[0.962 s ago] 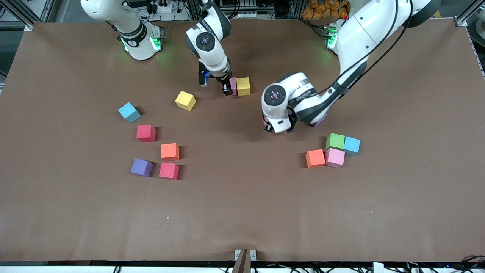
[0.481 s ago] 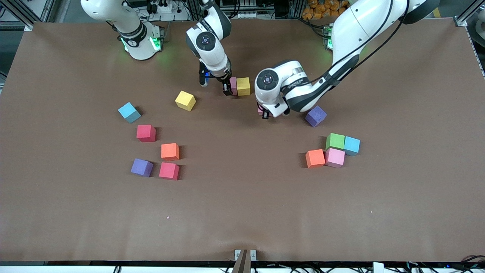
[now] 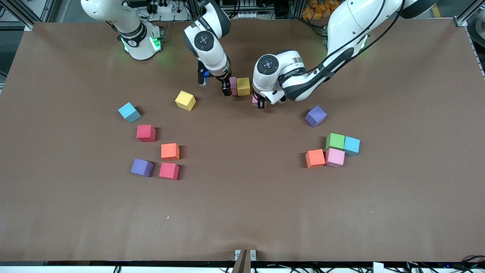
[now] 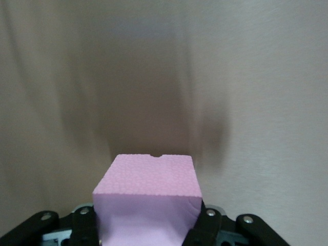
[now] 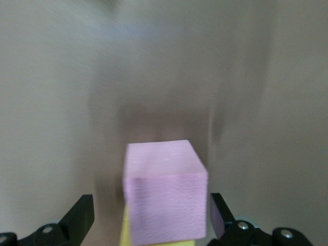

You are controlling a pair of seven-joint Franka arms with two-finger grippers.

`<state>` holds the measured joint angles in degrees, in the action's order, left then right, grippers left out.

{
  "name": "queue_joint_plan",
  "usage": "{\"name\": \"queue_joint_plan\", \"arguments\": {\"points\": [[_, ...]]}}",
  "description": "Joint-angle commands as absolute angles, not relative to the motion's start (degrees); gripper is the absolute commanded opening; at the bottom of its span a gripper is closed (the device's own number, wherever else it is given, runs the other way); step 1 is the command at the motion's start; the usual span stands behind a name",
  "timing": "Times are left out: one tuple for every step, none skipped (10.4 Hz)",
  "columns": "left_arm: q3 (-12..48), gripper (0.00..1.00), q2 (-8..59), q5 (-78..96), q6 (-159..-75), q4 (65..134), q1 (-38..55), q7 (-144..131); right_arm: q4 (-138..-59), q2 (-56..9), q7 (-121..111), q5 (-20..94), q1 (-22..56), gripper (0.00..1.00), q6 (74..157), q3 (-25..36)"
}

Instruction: Form number 2 with 11 blocks

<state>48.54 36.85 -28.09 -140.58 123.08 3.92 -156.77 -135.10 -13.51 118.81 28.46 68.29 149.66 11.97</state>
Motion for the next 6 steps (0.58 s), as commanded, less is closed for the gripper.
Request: {"name": "queue_joint_plan", "arguments": {"points": [[49.4, 0.19, 33.0, -29.8, -145.0, 128.6, 3.0, -164.0, -135.3, -6.6, 112.1, 24.8, 68.5, 1.00, 138.4, 19.3], [49.4, 0.19, 32.7, -29.8, -145.5, 129.3, 3.1, -164.7, -135.2, -6.1, 108.1, 22.6, 68.5, 1.00, 135.5, 21.5], [49.5, 0.19, 32.3, -29.8, -145.6, 129.6, 3.1, -165.6, -135.3, -6.0, 103.8, 19.6, 68.5, 1.00, 134.7, 22.9], [49.9, 0.19, 32.2, -29.8, -146.0, 130.2, 3.2, -166.7, -135.3, -6.2, 97.2, 16.4, 67.8, 1.00, 132.5, 23.9], [50.2, 0.19, 31.9, -29.8, -145.9, 130.7, 3.2, -167.0, -135.3, -6.0, 88.8, 14.7, 66.3, 1.00, 129.5, 24.8], [50.3, 0.19, 31.8, -29.8, -146.0, 131.0, 3.2, -167.3, -135.2, -5.4, 81.4, 14.5, 65.2, 1.00, 127.3, 25.8]]}}
